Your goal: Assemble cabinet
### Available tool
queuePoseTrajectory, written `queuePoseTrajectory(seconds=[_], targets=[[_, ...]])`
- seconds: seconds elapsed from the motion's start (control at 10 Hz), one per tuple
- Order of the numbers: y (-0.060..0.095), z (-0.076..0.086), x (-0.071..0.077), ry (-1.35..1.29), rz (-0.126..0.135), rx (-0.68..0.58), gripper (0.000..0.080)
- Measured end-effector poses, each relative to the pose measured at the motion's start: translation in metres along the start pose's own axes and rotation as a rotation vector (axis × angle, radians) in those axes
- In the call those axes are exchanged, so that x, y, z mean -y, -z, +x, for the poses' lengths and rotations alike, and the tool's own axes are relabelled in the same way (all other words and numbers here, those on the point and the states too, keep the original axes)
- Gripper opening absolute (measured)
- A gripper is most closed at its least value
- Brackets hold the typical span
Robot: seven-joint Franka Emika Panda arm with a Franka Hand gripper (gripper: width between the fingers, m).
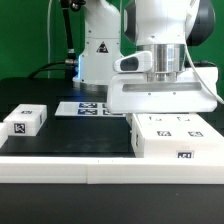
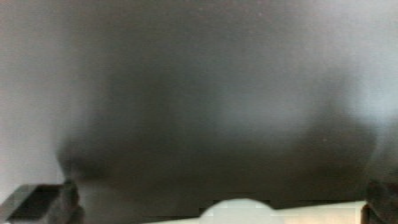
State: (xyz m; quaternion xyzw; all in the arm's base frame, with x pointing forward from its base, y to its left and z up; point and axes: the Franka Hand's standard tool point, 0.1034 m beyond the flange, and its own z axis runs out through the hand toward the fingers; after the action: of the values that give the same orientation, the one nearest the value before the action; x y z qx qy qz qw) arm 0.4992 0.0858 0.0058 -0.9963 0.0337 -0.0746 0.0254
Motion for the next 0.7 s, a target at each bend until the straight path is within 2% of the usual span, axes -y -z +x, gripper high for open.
queuePoseTrajectory(seconds=[0.1,0.3,0.4,0.5,0.6,0.7], targets=[[-0.0002,-0.0003,0.0004,0.003,0.0,0.0,0.0797],[-0.0004,-0.0003,0.0003,0.006,0.0,0.0,0.0538],[-0.0004,-0.0005,0.0001,0.008,0.0,0.0,0.0538],[-0.0005,-0.0008,-0.0004,0.011,0.0,0.0,0.0355],[-0.0007,-0.0014,-0.0003,0.011,-0.001,0.0,0.0219],[-0.0012,-0.0027,-0.0006,0.011,-0.001,0.002,0.0219]])
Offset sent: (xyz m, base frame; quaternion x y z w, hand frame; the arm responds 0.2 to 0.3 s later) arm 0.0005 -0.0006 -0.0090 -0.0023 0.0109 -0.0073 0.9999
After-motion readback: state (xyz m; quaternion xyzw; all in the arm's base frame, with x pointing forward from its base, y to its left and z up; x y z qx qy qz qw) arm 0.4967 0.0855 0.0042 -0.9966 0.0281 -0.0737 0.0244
